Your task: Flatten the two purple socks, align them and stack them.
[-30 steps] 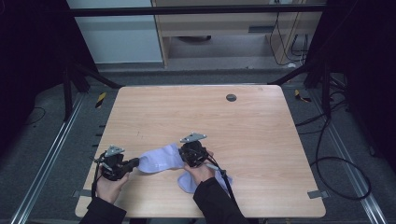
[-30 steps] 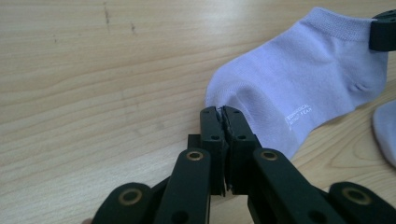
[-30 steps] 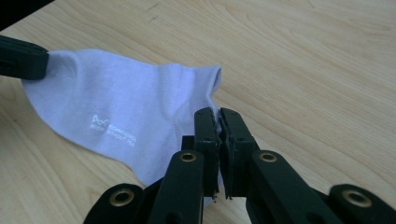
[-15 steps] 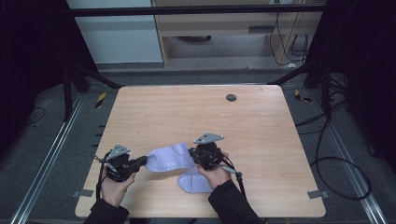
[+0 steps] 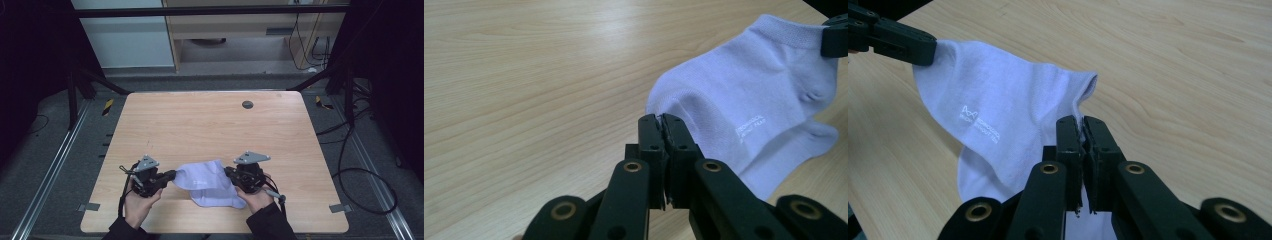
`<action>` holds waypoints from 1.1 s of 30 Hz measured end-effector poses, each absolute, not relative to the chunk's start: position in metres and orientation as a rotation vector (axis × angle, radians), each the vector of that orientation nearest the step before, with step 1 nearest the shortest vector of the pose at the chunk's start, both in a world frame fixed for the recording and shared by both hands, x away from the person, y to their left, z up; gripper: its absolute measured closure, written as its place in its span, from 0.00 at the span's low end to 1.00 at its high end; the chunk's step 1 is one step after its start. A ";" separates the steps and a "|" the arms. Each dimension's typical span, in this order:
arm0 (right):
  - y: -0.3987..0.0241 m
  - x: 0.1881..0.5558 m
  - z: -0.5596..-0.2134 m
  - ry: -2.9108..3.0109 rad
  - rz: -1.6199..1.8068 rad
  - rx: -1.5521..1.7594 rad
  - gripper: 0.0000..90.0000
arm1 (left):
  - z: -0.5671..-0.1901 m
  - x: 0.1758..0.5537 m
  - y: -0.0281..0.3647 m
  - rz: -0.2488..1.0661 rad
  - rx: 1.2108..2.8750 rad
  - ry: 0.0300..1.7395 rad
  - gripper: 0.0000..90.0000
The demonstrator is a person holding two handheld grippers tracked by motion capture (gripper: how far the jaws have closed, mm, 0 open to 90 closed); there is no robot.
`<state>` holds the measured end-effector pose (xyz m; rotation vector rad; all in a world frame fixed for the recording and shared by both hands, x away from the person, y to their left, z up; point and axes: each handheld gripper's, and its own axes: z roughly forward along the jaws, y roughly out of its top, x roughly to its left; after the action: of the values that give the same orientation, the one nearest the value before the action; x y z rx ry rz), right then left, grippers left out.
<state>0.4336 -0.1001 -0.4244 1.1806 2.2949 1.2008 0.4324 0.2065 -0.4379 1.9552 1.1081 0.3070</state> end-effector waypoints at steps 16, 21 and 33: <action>-0.137 0.405 -0.445 2.304 1.162 1.257 0.97 | -0.457 0.421 0.167 0.241 2.072 1.035 0.97; -0.142 0.403 -0.449 2.307 1.154 1.270 0.97 | -0.462 0.420 0.163 0.229 2.089 1.029 0.97; -0.143 0.406 -0.466 2.345 1.099 1.309 0.96 | -0.475 0.423 0.158 0.220 2.128 1.041 0.97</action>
<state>0.4062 -0.1433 -0.4659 1.3092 2.3452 1.0989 0.4226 0.1580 -0.4746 2.1285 1.0407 0.2204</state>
